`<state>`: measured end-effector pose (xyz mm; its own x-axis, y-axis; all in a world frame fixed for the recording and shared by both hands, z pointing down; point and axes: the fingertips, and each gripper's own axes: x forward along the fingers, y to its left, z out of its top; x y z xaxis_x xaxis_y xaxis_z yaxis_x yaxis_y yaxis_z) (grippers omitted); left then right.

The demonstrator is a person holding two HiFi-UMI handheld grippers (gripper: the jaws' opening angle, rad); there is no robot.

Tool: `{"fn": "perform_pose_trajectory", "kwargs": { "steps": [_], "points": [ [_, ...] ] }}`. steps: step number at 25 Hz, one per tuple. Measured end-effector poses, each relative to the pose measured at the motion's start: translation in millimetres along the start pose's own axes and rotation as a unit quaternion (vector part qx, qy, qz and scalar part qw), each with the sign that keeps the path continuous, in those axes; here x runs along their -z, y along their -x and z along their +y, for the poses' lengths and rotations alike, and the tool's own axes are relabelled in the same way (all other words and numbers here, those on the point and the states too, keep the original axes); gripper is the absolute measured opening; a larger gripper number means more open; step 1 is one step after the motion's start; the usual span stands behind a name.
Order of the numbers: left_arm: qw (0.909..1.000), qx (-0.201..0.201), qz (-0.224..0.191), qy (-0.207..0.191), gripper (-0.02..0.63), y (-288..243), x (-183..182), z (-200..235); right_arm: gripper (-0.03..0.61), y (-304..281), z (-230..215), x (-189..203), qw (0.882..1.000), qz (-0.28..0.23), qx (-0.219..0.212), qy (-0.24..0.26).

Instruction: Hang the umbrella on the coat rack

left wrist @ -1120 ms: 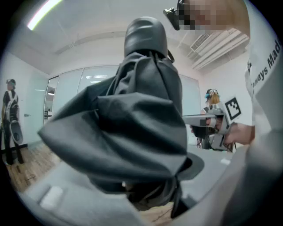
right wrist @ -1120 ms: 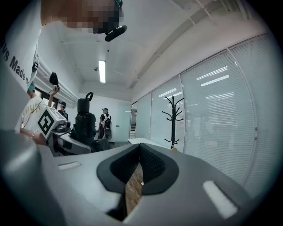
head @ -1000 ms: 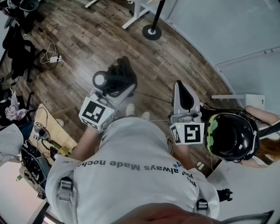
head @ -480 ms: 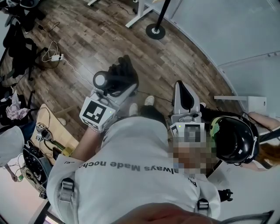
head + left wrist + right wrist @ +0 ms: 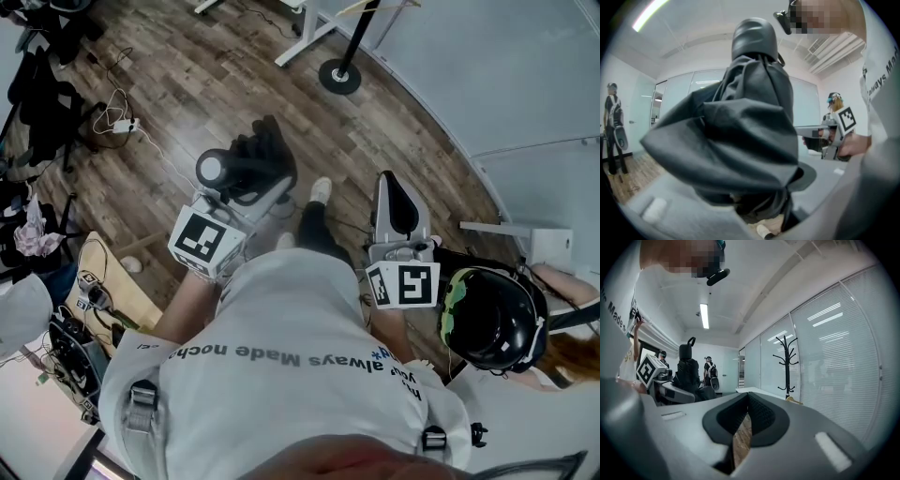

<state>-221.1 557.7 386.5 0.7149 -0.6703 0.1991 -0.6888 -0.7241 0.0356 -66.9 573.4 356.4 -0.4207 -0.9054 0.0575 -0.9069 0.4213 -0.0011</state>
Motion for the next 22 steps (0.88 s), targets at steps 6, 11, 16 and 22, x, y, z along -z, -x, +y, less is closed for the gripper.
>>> {"fn": "perform_pose_trajectory", "kwargs": {
  "steps": [6, 11, 16, 22],
  "points": [
    [1.0, 0.003, 0.004, -0.006, 0.284, -88, -19, 35, 0.002, -58, -77, 3, 1.0, -0.005, 0.01, -0.013],
    [0.9998, 0.009, 0.009, -0.012, 0.284, -168, -43, 60, 0.002, -106, -155, -3, 0.999, -0.009, 0.022, -0.022],
    [0.9998, 0.01, 0.01, -0.015, 0.284, -240, -66, 83, 0.002, -149, -225, -13, 0.999, -0.013, 0.026, -0.021],
    [0.9999, 0.002, 0.004, -0.012, 0.284, -298, -83, 109, 0.002, -188, -273, -19, 1.0, -0.011, 0.021, -0.01]
  ]
}}
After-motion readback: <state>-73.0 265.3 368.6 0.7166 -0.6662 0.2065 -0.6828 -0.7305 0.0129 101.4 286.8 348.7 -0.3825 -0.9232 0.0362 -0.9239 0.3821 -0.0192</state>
